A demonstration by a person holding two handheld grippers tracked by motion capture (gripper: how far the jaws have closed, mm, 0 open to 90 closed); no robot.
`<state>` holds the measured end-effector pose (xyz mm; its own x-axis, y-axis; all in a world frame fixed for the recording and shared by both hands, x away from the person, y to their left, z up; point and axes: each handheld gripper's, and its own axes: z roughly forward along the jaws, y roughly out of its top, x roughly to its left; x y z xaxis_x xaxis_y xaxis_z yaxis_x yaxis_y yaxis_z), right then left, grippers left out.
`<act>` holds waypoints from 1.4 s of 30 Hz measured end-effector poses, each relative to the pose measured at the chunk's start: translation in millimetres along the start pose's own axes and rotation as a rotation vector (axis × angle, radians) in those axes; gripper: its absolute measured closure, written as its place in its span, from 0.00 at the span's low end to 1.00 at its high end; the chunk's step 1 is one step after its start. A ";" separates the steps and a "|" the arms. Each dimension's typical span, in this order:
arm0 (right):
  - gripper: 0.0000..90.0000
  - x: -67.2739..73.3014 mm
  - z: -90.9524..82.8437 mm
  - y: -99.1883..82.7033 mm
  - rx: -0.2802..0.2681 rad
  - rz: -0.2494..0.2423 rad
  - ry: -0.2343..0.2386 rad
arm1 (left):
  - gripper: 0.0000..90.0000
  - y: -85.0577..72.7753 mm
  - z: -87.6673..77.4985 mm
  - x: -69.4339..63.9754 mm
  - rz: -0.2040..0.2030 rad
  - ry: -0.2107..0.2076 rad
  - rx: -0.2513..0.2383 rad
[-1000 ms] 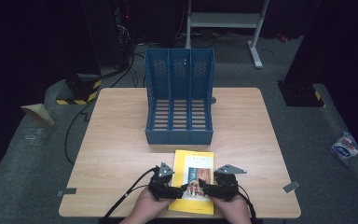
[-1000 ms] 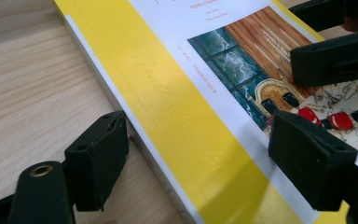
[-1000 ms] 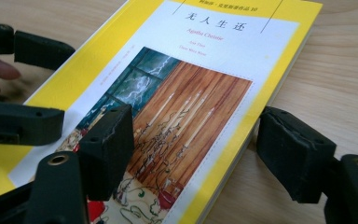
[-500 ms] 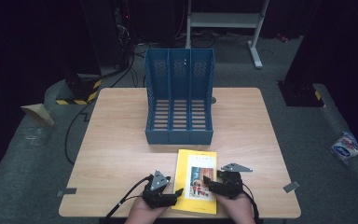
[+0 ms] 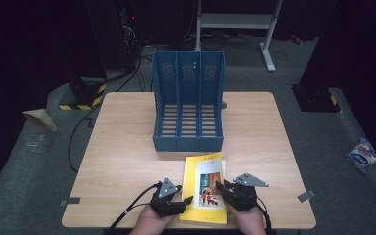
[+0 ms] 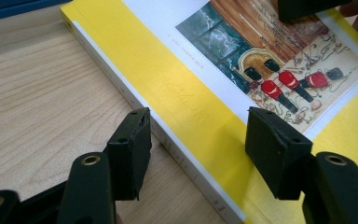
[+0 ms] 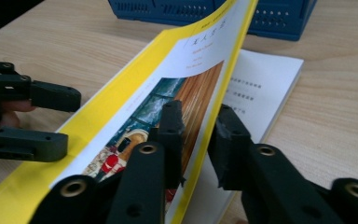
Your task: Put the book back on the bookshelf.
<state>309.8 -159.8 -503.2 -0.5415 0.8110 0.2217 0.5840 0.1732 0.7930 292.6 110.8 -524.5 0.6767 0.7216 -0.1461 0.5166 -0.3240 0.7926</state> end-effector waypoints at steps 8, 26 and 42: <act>0.96 8.1 -7.7 6.3 -0.069 -0.023 0.042 | 0.44 0.1 0.1 1.9 -0.010 -0.007 0.005; 0.97 32.4 -29.2 15.4 -0.223 -0.106 0.012 | 0.36 -1.9 -6.4 10.8 -0.071 -0.076 -0.041; 0.97 36.0 -55.1 23.1 -0.360 -0.138 -0.006 | 0.35 -2.6 -10.2 20.3 -0.127 -0.136 -0.072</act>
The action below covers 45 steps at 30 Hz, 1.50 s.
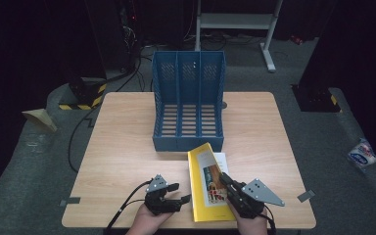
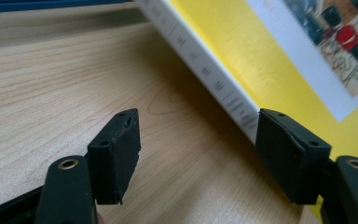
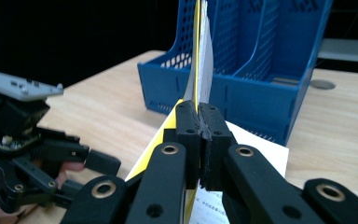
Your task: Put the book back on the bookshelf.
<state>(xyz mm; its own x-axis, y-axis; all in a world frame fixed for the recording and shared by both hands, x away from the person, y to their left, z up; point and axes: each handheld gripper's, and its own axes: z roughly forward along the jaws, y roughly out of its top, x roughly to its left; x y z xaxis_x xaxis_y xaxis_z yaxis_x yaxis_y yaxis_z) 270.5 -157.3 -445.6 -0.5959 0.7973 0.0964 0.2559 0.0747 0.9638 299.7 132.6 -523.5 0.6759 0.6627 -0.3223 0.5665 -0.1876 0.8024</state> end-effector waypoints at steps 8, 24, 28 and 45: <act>0.98 -1.1 -16.5 10.4 -0.103 -0.018 -0.031 | 0.35 -0.1 0.9 -0.3 -0.005 0.001 0.007; 0.98 1.4 -40.6 25.8 -0.261 0.050 0.004 | 0.36 -0.7 1.7 -1.8 0.014 0.012 0.008; 0.98 3.6 -44.0 28.8 -0.286 0.034 -0.002 | 0.37 -1.0 2.0 -2.8 0.017 0.013 0.008; 0.98 11.7 -46.6 32.0 -0.330 -0.011 -0.015 | 0.31 48.6 -31.4 -32.2 -0.022 -0.181 -0.200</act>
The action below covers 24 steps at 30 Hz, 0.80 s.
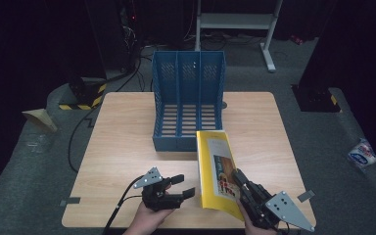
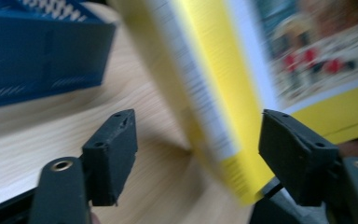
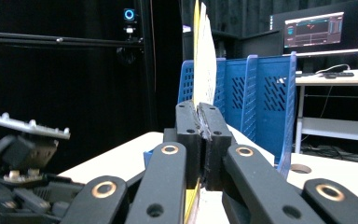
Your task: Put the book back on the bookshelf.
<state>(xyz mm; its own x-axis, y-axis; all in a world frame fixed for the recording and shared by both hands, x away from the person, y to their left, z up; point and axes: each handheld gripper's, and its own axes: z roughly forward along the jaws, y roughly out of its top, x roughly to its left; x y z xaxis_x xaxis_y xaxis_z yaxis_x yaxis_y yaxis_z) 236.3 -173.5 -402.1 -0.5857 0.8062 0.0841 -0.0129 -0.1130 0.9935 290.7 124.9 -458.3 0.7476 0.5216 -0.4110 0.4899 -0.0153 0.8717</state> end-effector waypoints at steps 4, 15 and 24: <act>0.98 6.8 5.9 -3.3 0.012 -0.001 0.023 | 0.25 2.5 23.7 -2.0 -0.025 -0.011 0.057; 0.98 24.4 11.3 -10.0 0.029 -0.058 0.074 | 0.20 -17.8 47.2 30.2 -0.230 -0.253 0.048; 0.98 23.9 11.0 -13.0 0.047 -0.103 0.055 | 0.48 -25.2 58.3 28.3 -0.265 -0.276 0.047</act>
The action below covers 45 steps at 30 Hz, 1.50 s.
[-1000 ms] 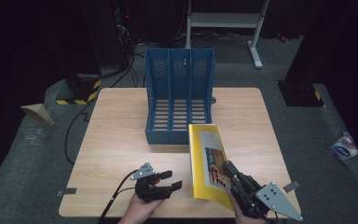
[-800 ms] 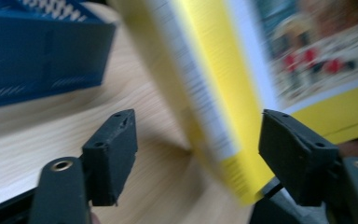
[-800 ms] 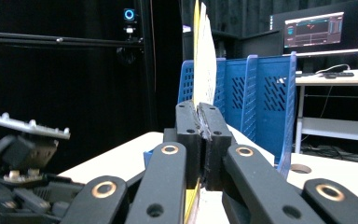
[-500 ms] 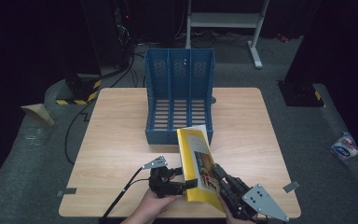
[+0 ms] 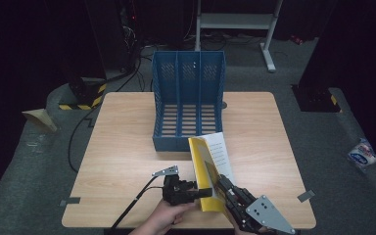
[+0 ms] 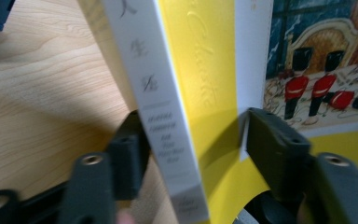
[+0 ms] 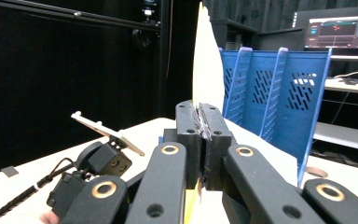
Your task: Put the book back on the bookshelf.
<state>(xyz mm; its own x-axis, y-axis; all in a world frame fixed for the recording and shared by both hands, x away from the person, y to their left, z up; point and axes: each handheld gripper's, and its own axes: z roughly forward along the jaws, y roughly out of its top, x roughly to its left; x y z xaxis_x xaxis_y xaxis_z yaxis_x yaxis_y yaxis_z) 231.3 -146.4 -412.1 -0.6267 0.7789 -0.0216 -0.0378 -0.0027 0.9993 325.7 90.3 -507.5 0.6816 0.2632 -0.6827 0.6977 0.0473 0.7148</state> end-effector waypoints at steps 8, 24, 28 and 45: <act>0.97 -2.2 -0.7 -1.8 0.001 -0.018 -0.022 | 0.72 -0.1 2.1 0.2 0.003 0.045 0.012; 0.97 -13.1 -0.7 -11.1 0.009 0.016 -0.040 | 0.79 3.6 -18.7 -9.5 0.228 0.211 -0.017; 0.97 -21.7 3.1 -19.1 0.033 0.049 -0.063 | 0.80 2.5 -25.2 -12.3 0.315 0.271 -0.012; 0.84 -41.2 14.1 -52.9 0.180 0.129 -0.106 | 0.82 -22.5 -40.3 -15.7 0.706 0.425 0.025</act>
<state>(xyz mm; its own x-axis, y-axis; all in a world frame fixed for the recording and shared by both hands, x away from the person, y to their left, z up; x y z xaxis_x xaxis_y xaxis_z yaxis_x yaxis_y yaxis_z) 270.2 -169.5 -463.6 -0.5317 0.8410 0.1007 0.1830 -0.0020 0.9831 290.4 123.9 -506.8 0.8237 0.5651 0.0455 0.1438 -0.2858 0.9474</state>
